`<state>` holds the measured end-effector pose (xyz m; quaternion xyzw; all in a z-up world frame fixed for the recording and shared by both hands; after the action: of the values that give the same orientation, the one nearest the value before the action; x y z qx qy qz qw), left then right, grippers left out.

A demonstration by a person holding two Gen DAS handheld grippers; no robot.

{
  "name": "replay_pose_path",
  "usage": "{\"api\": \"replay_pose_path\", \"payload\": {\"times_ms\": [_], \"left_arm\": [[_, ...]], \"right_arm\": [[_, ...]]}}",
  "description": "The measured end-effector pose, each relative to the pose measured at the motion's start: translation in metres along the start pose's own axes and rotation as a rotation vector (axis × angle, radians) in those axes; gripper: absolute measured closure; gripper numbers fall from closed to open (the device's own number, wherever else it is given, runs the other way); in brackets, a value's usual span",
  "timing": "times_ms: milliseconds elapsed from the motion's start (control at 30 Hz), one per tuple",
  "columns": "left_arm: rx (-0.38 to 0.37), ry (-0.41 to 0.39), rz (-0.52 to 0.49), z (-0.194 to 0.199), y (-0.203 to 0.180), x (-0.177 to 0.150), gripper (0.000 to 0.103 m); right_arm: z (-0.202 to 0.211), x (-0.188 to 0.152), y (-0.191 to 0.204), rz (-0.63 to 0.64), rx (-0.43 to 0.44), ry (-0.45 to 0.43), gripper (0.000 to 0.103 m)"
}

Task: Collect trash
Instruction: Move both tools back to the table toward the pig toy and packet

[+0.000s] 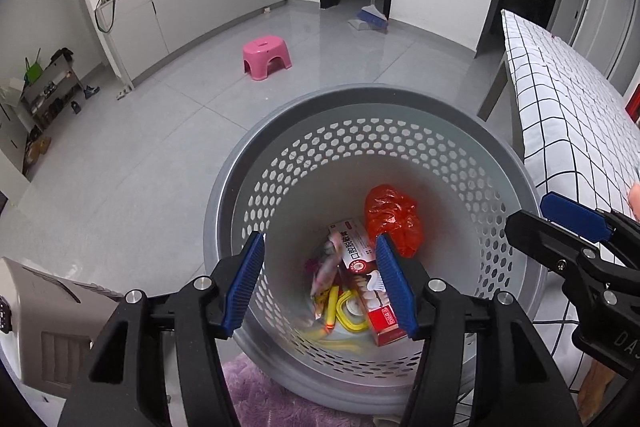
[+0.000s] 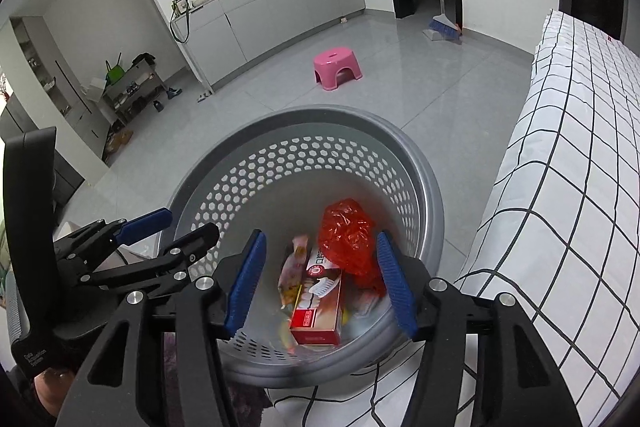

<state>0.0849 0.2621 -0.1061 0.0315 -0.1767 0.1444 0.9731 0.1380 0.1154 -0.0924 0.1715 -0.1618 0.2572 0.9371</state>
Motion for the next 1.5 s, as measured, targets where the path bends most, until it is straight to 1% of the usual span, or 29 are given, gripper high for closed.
{"api": "replay_pose_path", "payload": {"times_ms": [67,167,333,533,633,800,867,1000,1167,1333,1433,1500], "left_arm": [[0.003,0.0,0.001,0.001,0.0,-0.001,0.045],[0.007,-0.006,0.003,0.003,0.001,-0.002,0.04],[0.015,-0.013,0.001,0.009,0.002,-0.003,0.038],[0.022,-0.025,0.005,0.017,0.003,-0.005,0.033],[0.02,-0.032,0.003,0.022,0.002,-0.006,0.03],[0.007,-0.055,-0.007,0.034,-0.004,-0.008,0.02],[0.006,-0.068,-0.01,0.039,-0.009,-0.008,0.02],[0.008,-0.076,-0.028,0.042,-0.023,-0.009,0.02],[-0.006,-0.082,-0.068,0.049,-0.051,-0.01,0.017],[-0.04,-0.102,-0.123,0.061,-0.089,-0.009,0.014],[-0.065,-0.118,-0.154,0.069,-0.117,-0.008,0.008],[-0.086,-0.129,-0.176,0.075,-0.139,-0.006,0.006]], "right_arm": [[-0.001,0.0,-0.001,-0.001,0.0,-0.001,0.048],[0.0,-0.003,-0.002,-0.006,0.001,-0.005,0.048],[0.002,-0.006,0.0,-0.009,-0.004,-0.015,0.048],[0.008,-0.01,-0.005,-0.022,-0.005,-0.029,0.048],[0.015,-0.013,-0.007,-0.029,-0.01,-0.044,0.048],[0.035,-0.019,-0.012,-0.046,-0.026,-0.079,0.043],[0.045,-0.025,-0.017,-0.052,-0.047,-0.094,0.042],[0.065,-0.037,-0.034,-0.078,-0.078,-0.118,0.04],[0.093,-0.058,-0.071,-0.142,-0.12,-0.143,0.04],[0.12,-0.083,-0.111,-0.216,-0.165,-0.171,0.037],[0.135,-0.102,-0.138,-0.268,-0.191,-0.183,0.036],[0.142,-0.113,-0.156,-0.299,-0.209,-0.189,0.035]]}}
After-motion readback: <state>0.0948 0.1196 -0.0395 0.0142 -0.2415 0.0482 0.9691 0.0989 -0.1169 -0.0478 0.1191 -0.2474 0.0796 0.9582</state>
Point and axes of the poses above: each gripper's, at about its wrist camera, not at the fingertips, and z roughly against the way its jaws point, y to its left, x to its top, the point moved 2 cm from there along -z, roughly the way its jaws point, and after that the axes turned 14 degrees about y, right-handed, at the moved point
